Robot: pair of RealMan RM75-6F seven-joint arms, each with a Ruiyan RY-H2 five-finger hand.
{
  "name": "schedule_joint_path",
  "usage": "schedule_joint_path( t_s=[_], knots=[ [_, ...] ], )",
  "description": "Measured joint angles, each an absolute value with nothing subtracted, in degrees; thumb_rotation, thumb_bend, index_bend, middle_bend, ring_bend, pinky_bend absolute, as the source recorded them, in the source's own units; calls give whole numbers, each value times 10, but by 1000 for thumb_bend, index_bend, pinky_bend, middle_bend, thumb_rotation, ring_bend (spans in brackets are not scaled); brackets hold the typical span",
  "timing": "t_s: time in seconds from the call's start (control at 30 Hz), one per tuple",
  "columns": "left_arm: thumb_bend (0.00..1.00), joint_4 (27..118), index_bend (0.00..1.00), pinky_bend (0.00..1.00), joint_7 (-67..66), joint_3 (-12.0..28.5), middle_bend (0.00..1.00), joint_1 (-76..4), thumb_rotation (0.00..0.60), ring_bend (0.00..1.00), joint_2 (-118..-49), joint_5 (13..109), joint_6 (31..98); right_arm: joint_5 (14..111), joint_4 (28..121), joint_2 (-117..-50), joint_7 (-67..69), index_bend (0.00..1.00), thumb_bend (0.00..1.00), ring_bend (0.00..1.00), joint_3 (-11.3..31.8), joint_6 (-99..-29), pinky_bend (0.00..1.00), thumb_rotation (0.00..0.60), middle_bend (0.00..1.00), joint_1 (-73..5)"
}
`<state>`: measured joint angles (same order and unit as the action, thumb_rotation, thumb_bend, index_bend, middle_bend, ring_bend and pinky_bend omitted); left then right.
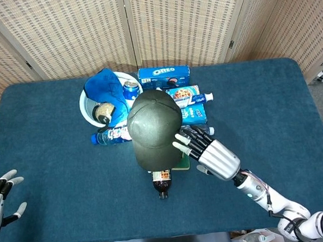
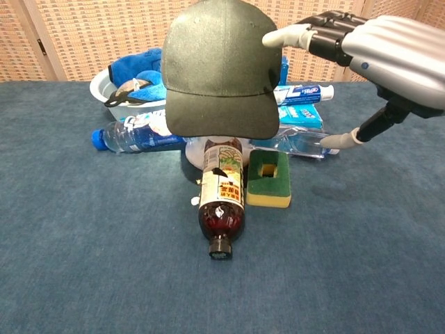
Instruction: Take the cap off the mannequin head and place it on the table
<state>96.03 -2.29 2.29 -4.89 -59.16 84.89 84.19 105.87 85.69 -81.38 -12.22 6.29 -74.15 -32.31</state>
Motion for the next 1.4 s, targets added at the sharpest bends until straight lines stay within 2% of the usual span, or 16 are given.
schedule_joint_path(
  t_s=[0.73, 1.13, 1.23, 1.4],
  knots=[
    [228, 953, 280, 101, -10, 22, 168, -53, 600, 179, -588, 846, 834, 1061, 789, -902, -177, 0, 0, 0, 70, -728, 0, 600, 0, -377],
    [228, 953, 280, 101, 16, 18, 168, -56, 600, 179, -581, 847, 821, 1067, 714, -959, -152, 0, 0, 0, 81, -765, 0, 600, 0, -405],
    [228, 951, 280, 101, 16, 19, 168, -56, 600, 179, -581, 846, 821, 1068, 700, -966, -139, 0, 38, 0, 83, -778, 0, 600, 0, -410],
    [228, 948, 280, 100, 17, 20, 168, -58, 600, 179, -583, 845, 820, 1069, 679, -976, -117, 0, 158, 0, 88, -803, 0, 600, 0, -417]
  ],
)
